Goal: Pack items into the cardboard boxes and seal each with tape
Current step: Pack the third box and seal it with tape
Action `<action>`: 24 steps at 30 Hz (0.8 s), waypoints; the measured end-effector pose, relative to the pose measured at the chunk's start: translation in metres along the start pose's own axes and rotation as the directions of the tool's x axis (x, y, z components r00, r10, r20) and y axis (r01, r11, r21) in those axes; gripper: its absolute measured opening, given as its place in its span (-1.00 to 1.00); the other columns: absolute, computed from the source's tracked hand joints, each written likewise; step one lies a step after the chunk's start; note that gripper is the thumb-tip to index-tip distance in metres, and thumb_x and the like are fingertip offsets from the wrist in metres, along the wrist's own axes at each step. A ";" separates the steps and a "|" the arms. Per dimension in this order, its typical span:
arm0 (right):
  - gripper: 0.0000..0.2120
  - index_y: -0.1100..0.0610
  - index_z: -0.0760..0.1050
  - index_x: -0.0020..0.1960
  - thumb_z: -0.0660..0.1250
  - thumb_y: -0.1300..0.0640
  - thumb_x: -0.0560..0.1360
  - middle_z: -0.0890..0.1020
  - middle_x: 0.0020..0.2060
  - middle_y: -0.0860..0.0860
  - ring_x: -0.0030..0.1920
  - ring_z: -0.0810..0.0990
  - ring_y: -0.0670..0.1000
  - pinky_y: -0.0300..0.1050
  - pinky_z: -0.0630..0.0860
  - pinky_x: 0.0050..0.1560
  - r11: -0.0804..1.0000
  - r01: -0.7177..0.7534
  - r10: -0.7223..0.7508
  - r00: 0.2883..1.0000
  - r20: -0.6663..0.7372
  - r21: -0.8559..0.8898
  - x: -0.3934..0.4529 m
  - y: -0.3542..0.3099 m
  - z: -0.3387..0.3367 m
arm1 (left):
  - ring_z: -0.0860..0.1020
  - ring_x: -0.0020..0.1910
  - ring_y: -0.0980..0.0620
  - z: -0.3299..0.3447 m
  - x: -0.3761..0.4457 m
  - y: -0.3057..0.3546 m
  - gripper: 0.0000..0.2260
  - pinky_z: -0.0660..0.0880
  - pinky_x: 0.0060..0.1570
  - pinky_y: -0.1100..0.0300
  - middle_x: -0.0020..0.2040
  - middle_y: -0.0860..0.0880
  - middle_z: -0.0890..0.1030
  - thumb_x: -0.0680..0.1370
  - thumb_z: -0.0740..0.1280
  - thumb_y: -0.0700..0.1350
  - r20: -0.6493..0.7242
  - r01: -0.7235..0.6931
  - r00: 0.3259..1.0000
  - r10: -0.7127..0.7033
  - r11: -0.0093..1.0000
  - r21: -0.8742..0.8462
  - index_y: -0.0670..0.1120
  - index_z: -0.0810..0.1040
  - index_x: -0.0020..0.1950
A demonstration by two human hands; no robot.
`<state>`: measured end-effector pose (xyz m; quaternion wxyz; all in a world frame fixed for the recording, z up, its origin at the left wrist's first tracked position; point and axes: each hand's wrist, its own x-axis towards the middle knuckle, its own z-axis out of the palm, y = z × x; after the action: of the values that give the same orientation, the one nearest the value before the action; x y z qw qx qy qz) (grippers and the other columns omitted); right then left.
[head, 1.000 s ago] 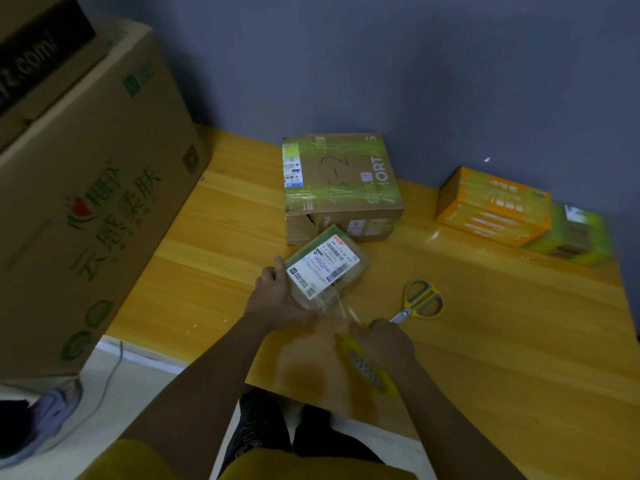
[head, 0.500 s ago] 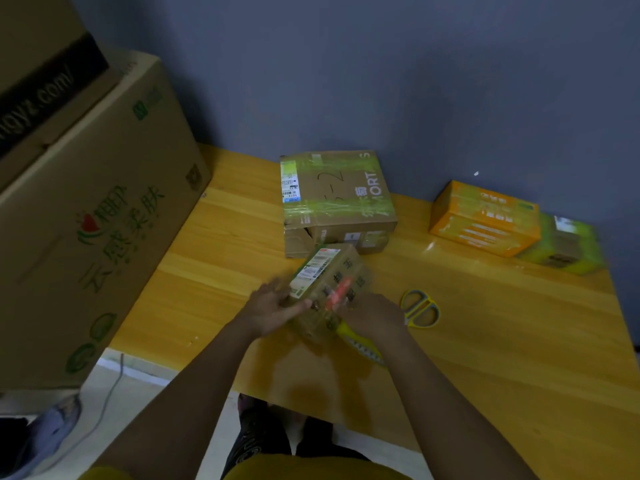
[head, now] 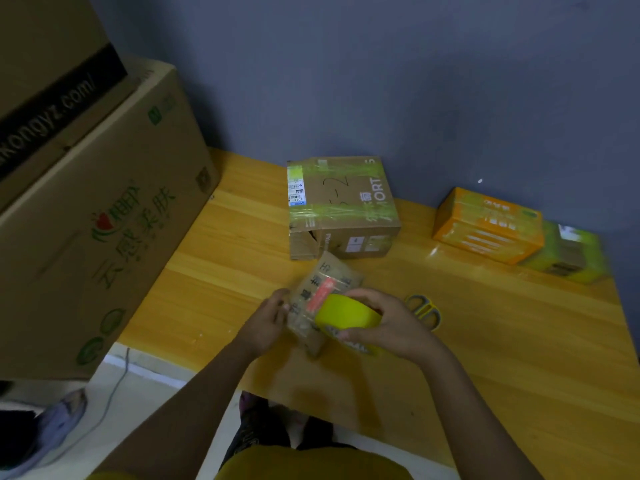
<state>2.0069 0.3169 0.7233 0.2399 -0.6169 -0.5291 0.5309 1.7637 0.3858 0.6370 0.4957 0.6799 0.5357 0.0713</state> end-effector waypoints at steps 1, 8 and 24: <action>-0.41 -0.29 0.46 0.21 0.54 -0.27 0.22 0.50 0.23 -0.22 0.23 0.48 -0.12 -0.05 0.52 0.12 1.000 0.008 -0.008 1.000 -0.019 0.004 0.001 -0.002 0.003 | 0.49 0.21 -0.16 0.001 -0.002 0.010 -0.65 0.48 0.04 0.06 0.37 -0.10 0.36 0.64 0.14 0.03 -0.083 -0.072 0.993 0.084 0.988 0.134 0.06 0.29 0.43; -0.57 -0.28 0.45 0.17 0.50 -0.13 0.35 0.53 0.15 -0.21 0.14 0.54 -0.10 -0.26 0.48 -0.05 0.996 0.077 -0.067 0.980 -0.190 0.048 0.000 -0.010 0.026 | -0.17 0.55 -0.18 0.028 -0.015 0.032 0.07 0.06 0.45 -0.11 0.57 -0.14 -0.24 0.28 0.06 0.49 0.088 -0.041 0.996 -0.003 0.868 0.496 -0.13 -0.18 0.57; -0.31 -0.02 0.41 0.37 0.34 -0.38 0.37 0.61 0.09 0.05 -0.05 0.59 0.04 -0.04 0.54 -0.09 0.870 -0.400 0.325 0.905 -0.276 -0.287 -0.054 0.038 0.007 | 0.27 0.36 -0.08 0.044 0.011 0.031 -0.04 0.43 0.28 -0.01 0.48 0.03 0.13 0.41 0.35 0.34 0.028 -0.099 0.995 0.096 0.979 0.177 0.04 -0.13 0.59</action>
<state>2.0225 0.2537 0.7105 0.0828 -0.7919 -0.4564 0.3971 1.8161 0.3703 0.6343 0.4339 0.7476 0.5011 0.0409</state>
